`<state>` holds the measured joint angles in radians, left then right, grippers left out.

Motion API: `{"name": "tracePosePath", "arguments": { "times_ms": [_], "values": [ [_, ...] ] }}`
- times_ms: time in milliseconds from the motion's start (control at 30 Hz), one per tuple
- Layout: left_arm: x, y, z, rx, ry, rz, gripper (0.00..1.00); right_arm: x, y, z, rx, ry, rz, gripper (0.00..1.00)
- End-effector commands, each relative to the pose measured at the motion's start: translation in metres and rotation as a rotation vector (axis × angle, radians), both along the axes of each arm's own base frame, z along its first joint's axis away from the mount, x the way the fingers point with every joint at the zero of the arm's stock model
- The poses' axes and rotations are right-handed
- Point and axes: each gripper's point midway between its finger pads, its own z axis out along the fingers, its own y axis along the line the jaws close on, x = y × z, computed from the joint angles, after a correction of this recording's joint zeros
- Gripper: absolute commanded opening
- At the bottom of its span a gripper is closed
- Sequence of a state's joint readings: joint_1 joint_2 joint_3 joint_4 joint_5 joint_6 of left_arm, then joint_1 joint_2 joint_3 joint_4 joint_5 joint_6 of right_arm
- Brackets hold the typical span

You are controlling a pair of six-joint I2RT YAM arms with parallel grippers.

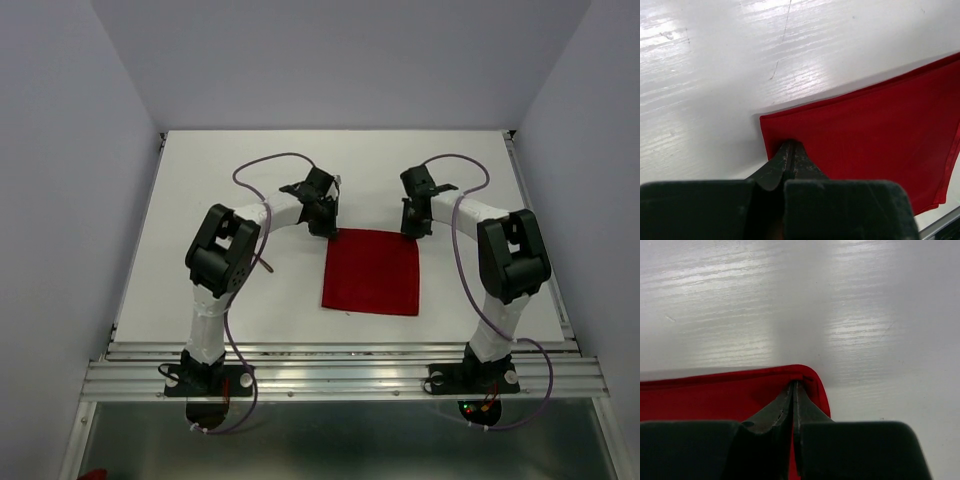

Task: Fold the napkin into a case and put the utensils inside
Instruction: Move the lower triangle-folded napkin to the center of the board.

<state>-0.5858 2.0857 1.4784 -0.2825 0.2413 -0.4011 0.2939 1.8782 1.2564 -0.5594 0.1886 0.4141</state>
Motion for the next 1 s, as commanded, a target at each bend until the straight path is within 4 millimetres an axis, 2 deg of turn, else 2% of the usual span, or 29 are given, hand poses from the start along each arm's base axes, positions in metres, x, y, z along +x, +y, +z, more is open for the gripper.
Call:
{"name": "tracePosePath", "arguments": {
  "times_ms": [0,133,333,400,467,600,667,733,800,967],
  "values": [
    [-0.017,0.009,0.011,-0.001,-0.010,-0.017,0.00,0.007,-0.001,-0.006,-0.004,-0.018,0.015,0.06],
    [-0.047,0.022,0.007,0.023,0.015,-0.029,0.00,-0.015,0.010,-0.012,0.081,0.014,0.048,0.04],
    [-0.079,0.025,0.032,0.023,-0.009,-0.061,0.00,-0.055,0.036,0.003,0.133,0.014,0.111,0.04],
    [-0.084,0.023,0.049,0.023,-0.039,-0.068,0.00,-0.061,0.033,0.016,0.124,-0.012,0.095,0.06],
    [-0.083,0.017,0.068,0.006,-0.065,-0.078,0.00,-0.057,0.021,0.028,0.078,-0.059,0.055,0.08],
    [-0.081,-0.017,0.103,-0.062,-0.100,-0.112,0.00,-0.040,0.001,0.070,-0.009,-0.181,-0.034,0.35],
    [-0.092,-0.035,0.107,-0.088,-0.079,-0.145,0.00,-0.037,-0.004,0.083,-0.012,-0.209,-0.052,0.44],
    [-0.099,-0.051,0.115,-0.121,-0.086,-0.156,0.00,-0.037,-0.012,0.084,0.000,-0.208,-0.072,0.46],
    [-0.101,-0.056,0.114,-0.129,-0.089,-0.149,0.00,-0.045,-0.013,0.073,0.000,-0.176,-0.064,0.46],
    [-0.104,-0.065,0.095,-0.146,-0.047,-0.164,0.00,-0.057,-0.004,0.057,0.053,-0.114,-0.053,0.52]
  ]
}}
